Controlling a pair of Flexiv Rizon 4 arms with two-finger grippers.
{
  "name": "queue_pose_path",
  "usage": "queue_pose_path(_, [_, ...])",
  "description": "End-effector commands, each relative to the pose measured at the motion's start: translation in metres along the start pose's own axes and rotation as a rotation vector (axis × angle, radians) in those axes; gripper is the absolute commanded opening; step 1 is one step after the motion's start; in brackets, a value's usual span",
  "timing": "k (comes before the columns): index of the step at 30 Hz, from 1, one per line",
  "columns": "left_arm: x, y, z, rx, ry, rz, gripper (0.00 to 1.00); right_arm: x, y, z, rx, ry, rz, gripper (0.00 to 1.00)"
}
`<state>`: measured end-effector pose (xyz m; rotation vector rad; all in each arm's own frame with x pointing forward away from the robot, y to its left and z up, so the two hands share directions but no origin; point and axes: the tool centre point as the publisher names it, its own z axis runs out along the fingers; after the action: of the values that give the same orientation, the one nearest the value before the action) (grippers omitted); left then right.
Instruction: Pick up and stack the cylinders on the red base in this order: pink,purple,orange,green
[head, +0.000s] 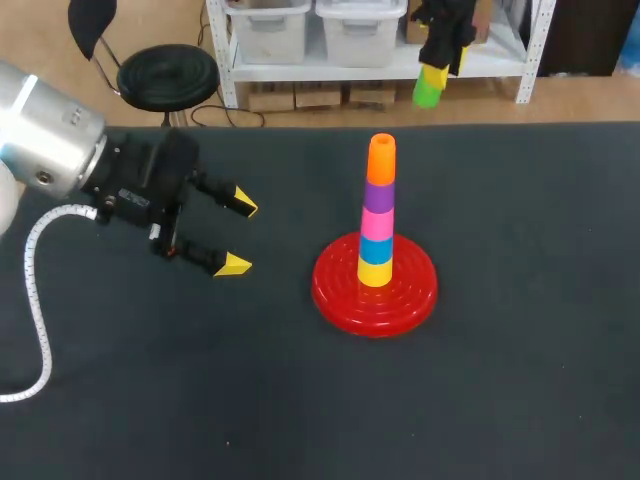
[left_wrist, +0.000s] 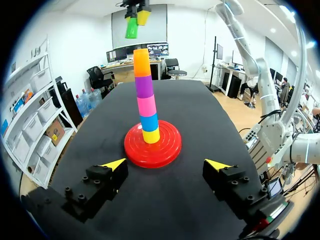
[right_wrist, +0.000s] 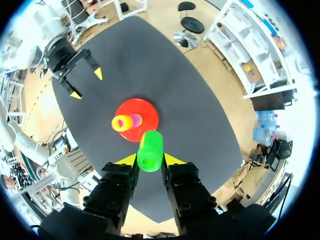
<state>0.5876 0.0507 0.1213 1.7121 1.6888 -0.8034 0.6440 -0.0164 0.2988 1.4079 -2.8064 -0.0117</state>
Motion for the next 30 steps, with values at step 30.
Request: queue_pose_path(30, [0.001, 0.000, 0.001, -0.002, -0.002, 0.002, 1.00, -0.020, 0.052, 0.020, -0.049, 0.159, -0.186, 0.00])
